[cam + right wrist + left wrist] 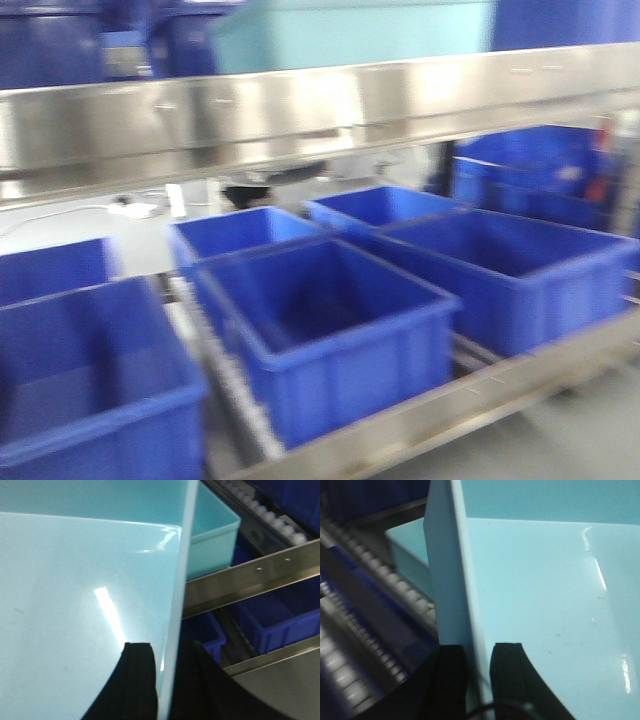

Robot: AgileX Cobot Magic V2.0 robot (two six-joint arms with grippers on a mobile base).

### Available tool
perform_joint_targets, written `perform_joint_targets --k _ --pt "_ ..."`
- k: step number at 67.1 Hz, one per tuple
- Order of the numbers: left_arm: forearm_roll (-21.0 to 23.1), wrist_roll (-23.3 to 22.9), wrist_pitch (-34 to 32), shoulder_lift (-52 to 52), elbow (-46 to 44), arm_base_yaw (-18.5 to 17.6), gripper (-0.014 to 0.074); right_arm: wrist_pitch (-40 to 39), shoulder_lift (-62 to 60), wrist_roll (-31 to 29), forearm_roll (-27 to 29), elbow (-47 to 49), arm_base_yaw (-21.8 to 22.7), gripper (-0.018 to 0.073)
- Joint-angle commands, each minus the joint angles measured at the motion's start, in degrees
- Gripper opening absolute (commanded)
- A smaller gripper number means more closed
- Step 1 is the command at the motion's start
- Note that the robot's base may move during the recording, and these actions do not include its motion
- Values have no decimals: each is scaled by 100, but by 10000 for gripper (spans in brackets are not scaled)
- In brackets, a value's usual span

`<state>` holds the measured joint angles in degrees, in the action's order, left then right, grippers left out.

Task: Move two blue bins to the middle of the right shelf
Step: 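Back the base away from the shelf holding the teal bin, then drive along the aisle carrying the teal bin in both grippers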

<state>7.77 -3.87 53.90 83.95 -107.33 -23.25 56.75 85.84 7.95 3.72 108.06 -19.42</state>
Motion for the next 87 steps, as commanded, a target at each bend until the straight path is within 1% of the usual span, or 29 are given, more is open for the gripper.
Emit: perform_joint_targets --k 1,16,23,87 --pt "221 68 -524 -86 -95 3 -111 -334 -39 -116 -22 54 36 -154" --pt "221 68 -1000 -86 -95 3 -111 -334 -39 -116 -22 54 36 -154" --pt "221 68 -1079 -86 -95 3 -111 -346 -39 -116 -22 54 36 -154" --pt "221 68 -1079 -86 -95 3 -111 -346 -39 -116 -22 54 36 -154"
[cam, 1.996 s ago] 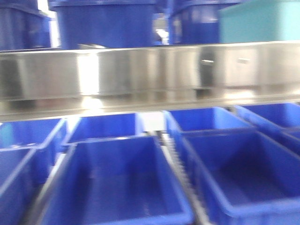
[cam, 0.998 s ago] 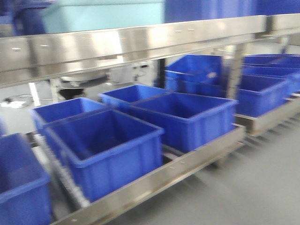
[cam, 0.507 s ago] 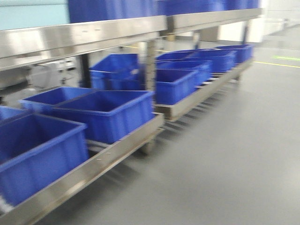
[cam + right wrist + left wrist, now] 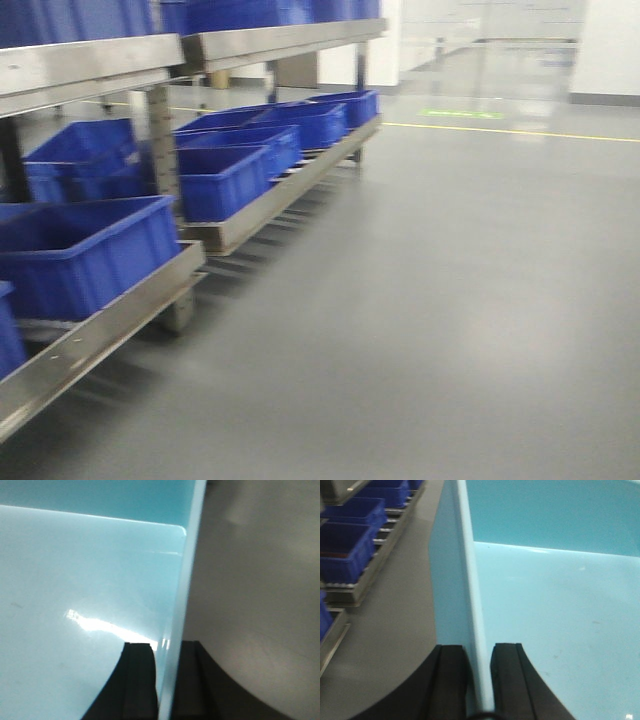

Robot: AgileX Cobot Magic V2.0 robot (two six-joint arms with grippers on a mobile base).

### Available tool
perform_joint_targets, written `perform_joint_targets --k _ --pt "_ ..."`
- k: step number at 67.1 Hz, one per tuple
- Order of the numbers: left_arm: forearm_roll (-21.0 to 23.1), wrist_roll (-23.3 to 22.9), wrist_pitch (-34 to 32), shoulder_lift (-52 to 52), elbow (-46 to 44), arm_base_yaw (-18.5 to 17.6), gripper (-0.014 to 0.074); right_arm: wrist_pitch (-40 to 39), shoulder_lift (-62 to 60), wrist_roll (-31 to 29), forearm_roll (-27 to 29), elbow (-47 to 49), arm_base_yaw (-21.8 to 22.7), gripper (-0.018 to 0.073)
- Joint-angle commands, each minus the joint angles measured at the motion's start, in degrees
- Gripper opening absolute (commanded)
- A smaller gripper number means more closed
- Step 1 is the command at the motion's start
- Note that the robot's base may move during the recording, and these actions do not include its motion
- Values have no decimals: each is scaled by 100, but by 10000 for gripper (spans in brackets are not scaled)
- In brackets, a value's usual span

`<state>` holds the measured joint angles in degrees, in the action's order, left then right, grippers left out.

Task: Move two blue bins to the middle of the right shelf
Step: 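Drive along the aisle carrying the teal bin in both grippers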

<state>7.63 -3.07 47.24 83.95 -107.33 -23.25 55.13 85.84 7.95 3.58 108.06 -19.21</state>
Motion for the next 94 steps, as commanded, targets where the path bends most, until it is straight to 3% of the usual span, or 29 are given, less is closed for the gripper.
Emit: perform_joint_targets --k 1,94 --pt "236 -12 -413 -86 -95 3 -111 -185 -39 -116 -8 54 16 -154" --pt "236 -12 -413 -86 -95 3 -111 -185 -39 -116 -8 54 16 -154"
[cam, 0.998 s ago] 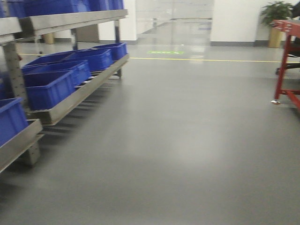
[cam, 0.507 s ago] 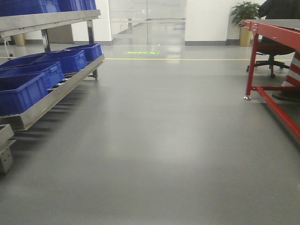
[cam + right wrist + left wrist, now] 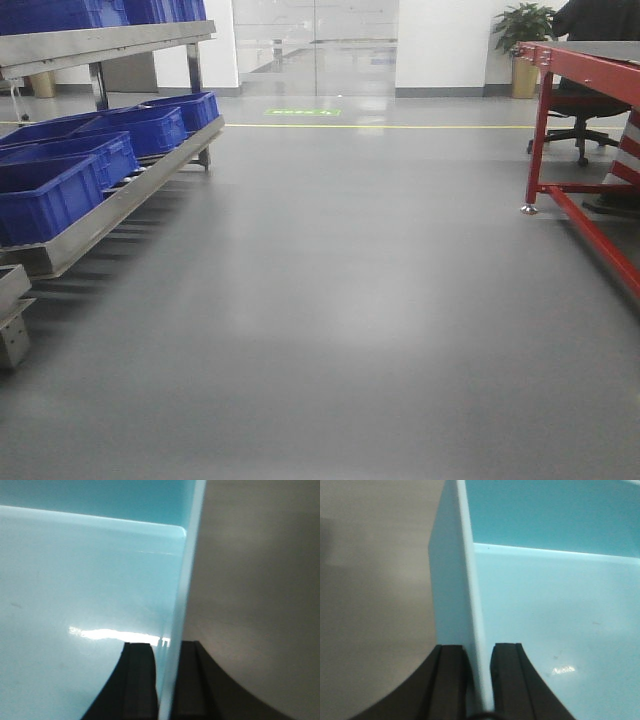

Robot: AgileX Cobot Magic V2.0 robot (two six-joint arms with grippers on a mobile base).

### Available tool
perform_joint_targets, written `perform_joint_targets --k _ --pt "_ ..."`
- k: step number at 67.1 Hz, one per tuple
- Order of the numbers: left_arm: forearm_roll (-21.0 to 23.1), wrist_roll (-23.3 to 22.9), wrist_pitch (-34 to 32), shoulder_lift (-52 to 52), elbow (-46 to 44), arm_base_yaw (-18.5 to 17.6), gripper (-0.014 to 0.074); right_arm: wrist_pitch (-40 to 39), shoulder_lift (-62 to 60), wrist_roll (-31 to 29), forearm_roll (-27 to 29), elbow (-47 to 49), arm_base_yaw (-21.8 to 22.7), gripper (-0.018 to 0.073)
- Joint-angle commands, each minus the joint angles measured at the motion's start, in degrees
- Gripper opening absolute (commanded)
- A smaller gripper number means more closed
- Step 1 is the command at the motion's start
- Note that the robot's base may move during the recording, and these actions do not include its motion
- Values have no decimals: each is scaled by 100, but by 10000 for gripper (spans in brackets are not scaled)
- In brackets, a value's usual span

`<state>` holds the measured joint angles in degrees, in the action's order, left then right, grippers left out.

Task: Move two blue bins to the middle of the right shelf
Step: 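Drive along the aisle carrying the teal bin in both grippers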

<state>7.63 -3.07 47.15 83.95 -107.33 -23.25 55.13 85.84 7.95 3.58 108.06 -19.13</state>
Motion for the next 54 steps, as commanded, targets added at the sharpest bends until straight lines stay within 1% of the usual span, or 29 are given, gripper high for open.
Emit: perform_joint_targets --k 1,54 --pt "236 -12 -404 -86 -95 3 -111 -185 -39 -116 -8 54 8 -154" --pt "236 -12 -404 -86 -95 3 -111 -185 -39 -116 -8 54 8 -154"
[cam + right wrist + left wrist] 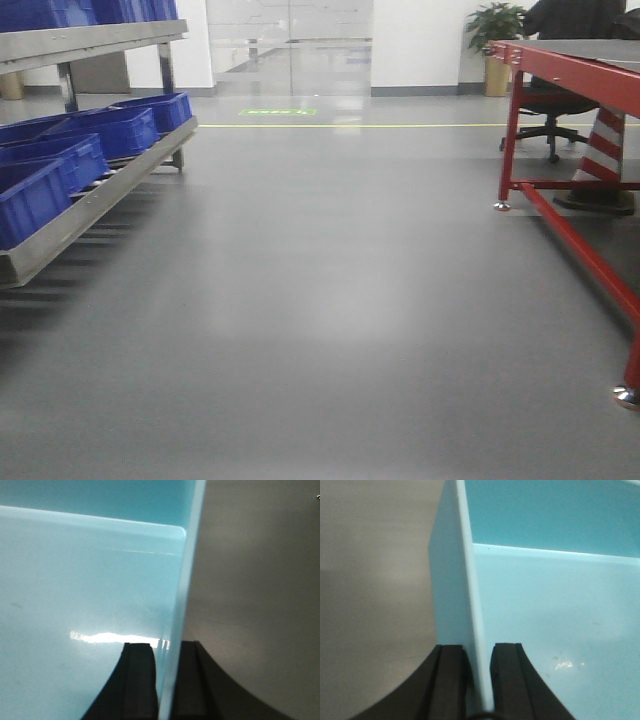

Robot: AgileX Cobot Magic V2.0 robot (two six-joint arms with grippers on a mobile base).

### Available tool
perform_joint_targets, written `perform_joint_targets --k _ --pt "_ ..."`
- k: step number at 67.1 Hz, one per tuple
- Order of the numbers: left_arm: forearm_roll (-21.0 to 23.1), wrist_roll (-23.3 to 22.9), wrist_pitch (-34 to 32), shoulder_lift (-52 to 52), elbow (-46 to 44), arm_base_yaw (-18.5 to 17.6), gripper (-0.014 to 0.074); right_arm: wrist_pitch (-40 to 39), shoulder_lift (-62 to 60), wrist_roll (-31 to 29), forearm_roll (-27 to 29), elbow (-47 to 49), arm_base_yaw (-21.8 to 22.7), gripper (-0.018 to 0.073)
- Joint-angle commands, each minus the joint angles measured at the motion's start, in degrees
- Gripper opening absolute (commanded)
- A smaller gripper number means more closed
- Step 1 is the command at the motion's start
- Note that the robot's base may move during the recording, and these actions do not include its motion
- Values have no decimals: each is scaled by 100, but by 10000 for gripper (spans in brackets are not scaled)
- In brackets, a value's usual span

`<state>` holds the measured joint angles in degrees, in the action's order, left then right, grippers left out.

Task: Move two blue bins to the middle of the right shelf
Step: 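Drive along the aisle carrying the teal bin in both grippers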

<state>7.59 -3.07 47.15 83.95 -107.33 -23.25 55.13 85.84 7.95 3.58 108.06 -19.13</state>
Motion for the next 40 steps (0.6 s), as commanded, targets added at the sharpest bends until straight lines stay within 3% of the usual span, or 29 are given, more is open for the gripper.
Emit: perform_joint_targets --k 1,40 --pt "240 -12 -404 -86 -95 3 -111 -185 -39 -116 -8 54 8 -154" --pt "240 -12 -404 -86 -95 3 -111 -185 -39 -116 -8 54 8 -154"
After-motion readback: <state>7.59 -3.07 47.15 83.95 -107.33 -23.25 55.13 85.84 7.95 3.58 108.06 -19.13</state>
